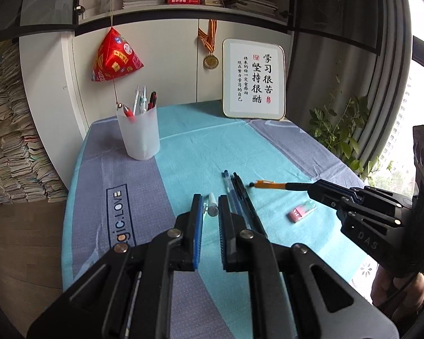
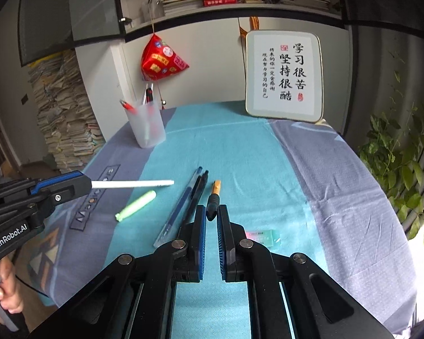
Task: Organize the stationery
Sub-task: 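Lift the white pen with the left gripper while the right gripper grasps the orange pen, then drop the white pen into the cup with the left gripper while the right carries the orange pen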
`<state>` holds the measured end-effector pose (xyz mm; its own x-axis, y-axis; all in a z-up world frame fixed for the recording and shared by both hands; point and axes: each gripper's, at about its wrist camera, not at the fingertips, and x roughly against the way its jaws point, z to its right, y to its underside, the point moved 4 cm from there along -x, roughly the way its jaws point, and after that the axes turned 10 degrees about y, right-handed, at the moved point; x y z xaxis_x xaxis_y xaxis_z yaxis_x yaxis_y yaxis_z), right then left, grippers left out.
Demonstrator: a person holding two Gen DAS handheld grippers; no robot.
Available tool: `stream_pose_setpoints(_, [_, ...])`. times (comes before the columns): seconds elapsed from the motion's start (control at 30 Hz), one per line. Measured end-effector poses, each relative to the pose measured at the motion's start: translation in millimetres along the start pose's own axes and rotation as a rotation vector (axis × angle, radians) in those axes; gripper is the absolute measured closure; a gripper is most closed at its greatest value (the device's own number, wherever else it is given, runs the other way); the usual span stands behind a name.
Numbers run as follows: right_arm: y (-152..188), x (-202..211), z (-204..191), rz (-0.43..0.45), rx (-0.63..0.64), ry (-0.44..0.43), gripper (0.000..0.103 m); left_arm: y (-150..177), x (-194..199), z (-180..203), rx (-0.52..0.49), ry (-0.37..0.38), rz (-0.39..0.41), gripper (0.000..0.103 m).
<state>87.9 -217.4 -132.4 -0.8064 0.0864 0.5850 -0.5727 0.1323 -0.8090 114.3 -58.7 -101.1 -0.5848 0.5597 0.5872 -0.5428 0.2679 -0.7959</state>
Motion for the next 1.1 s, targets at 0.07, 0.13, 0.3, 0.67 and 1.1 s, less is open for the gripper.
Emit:
stream_pose_setpoints(0.07, [-9.7,5.4,1.1,0.023,0.001,0.005,0.094,-5.9,2.2,-2.1,0.0,-0.004,0.01,0.095])
stream_pose_setpoints(0.13, [-18.2,9.7,1.9,0.045,-0.005,0.009,0.094,-10.5,3.8,-4.8,0.006,0.002,0.017,0.095])
stream_pose_setpoints(0.3, [-34.5,18.9,2.2,0.081,-0.014,-0.01,0.095,-24.4,13.6,-8.2,0.015,0.005,0.052,0.095])
stream_pose_setpoints(0.67, [-69.4,39.4,-16.4,0.165,0.027,-0.014,0.095,-70.0,50.2,-23.6,-0.02,-0.009,0.143,0.095])
stream_pose_setpoints(1.1, [-150.2,30.0,-55.5,0.271,0.053,-0.088,0.095,-136.7,50.1,-67.4,-0.039,-0.106,0.208,0.095])
